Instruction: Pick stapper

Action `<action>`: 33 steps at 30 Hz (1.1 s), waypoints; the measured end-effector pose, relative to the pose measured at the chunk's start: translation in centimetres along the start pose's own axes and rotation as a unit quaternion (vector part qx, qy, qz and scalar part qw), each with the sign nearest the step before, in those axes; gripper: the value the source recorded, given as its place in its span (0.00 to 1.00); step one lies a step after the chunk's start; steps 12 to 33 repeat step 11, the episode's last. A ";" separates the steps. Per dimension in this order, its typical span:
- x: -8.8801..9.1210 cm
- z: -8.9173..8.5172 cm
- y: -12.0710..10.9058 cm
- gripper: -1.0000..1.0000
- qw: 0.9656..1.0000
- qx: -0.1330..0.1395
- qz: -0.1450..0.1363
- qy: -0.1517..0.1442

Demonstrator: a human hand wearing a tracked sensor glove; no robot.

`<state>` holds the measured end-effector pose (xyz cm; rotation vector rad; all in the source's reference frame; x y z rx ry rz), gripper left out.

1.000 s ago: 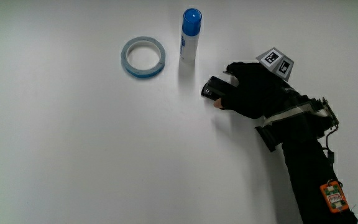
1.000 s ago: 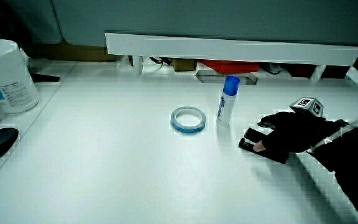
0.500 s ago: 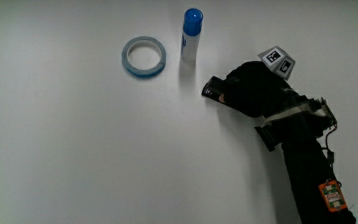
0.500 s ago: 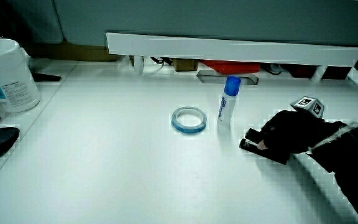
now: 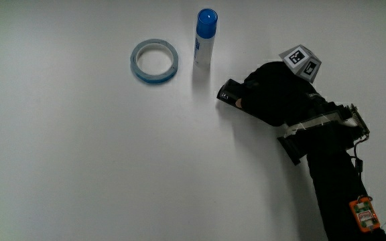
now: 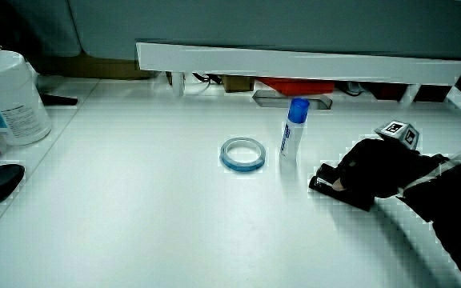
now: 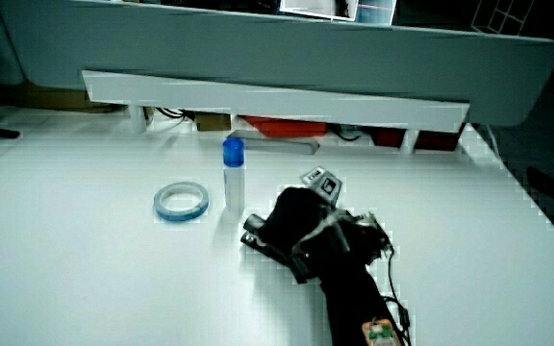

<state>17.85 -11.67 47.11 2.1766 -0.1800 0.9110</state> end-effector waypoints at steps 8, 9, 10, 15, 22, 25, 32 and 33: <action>-5.5 -0.1 -2.7 1.00 0.994 0.045 0.086 -0.055; -6.2 -0.3 -3.0 1.00 0.993 0.045 0.098 -0.052; -6.9 -0.5 -3.3 1.00 0.992 0.047 0.106 -0.058; -6.4 -1.1 -2.7 1.00 0.992 -0.006 0.122 -0.026; -6.4 -1.1 -2.7 1.00 0.992 -0.006 0.122 -0.026; -6.4 -1.1 -2.7 1.00 0.992 -0.006 0.122 -0.026; -6.4 -1.1 -2.7 1.00 0.992 -0.006 0.122 -0.026; -6.4 -1.1 -2.7 1.00 0.992 -0.006 0.122 -0.026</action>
